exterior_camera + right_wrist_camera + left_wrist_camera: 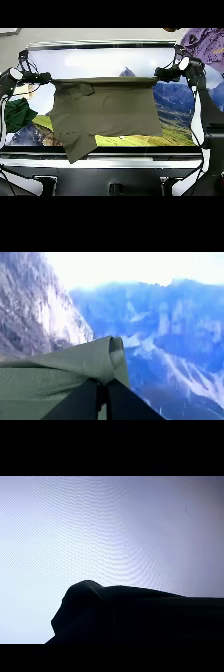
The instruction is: Fold the clothes and pants, and hang the long-sleeved shirts on hangers.
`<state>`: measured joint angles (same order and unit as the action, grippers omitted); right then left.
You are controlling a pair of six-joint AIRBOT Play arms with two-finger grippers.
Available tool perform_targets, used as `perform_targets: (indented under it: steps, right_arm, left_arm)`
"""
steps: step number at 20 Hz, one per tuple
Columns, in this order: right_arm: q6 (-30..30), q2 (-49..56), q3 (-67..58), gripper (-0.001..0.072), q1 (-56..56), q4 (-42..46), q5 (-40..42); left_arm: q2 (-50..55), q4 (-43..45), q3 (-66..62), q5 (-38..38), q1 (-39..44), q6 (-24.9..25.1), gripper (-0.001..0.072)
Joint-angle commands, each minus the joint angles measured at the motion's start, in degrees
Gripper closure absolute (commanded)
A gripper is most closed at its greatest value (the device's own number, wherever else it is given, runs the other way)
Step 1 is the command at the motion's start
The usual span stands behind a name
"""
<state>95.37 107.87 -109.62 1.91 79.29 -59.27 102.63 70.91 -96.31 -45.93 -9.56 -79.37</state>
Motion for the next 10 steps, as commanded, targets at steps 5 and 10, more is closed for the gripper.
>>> perform_targets:
  steps: [5,10]
  right_arm:
    - [-0.07,2.51,-0.04,0.0682,-0.04,0.44,-13.86]
    - [-0.04,6.10,-0.04,0.0682,-0.04,0.42,-24.79]
  left_arm:
    - [3.10,0.24,-1.51,-18.03,0.24,-0.33,0.0695]
    - [4.13,6.23,-1.51,-28.85,0.35,-4.98,0.0696]
